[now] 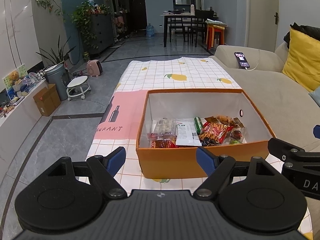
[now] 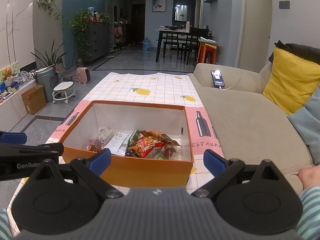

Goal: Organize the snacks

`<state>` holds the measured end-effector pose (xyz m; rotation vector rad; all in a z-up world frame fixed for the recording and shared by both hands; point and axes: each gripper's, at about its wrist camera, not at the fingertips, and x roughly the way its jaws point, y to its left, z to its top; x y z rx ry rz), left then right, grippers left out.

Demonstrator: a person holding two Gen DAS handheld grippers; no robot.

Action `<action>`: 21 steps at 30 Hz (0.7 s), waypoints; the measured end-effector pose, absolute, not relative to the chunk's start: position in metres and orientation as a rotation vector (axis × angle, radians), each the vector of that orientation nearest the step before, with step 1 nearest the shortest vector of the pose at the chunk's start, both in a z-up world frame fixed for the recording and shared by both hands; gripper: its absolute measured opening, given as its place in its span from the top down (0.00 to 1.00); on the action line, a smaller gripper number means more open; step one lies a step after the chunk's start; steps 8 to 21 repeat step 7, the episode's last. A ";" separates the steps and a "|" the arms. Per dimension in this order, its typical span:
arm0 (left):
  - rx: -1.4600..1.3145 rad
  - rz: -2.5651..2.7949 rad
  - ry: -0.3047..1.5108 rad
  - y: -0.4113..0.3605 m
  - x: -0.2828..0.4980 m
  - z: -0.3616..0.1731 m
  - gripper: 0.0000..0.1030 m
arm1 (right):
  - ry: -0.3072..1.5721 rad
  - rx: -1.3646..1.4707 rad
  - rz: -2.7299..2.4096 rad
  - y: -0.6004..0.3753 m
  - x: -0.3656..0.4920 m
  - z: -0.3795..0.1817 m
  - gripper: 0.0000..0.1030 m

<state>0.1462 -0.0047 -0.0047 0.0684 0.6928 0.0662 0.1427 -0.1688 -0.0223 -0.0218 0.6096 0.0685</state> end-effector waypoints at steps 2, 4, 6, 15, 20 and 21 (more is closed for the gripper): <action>0.066 0.065 0.692 -0.005 0.146 -0.005 0.09 | 0.609 -0.023 0.069 -0.169 0.143 -0.022 0.07; 0.064 0.067 0.688 -0.005 0.145 -0.004 0.09 | 0.609 -0.026 0.071 -0.169 0.143 -0.023 0.07; 0.064 0.072 0.684 -0.005 0.144 -0.003 0.09 | 0.610 -0.027 0.071 -0.170 0.142 -0.023 0.07; 0.064 0.076 0.684 -0.005 0.144 -0.003 0.09 | 0.611 -0.027 0.070 -0.170 0.143 -0.023 0.07; 0.064 0.076 0.684 -0.005 0.144 -0.003 0.09 | 0.611 -0.027 0.070 -0.170 0.143 -0.023 0.07; 0.064 0.076 0.684 -0.005 0.144 -0.003 0.09 | 0.611 -0.027 0.070 -0.170 0.143 -0.023 0.07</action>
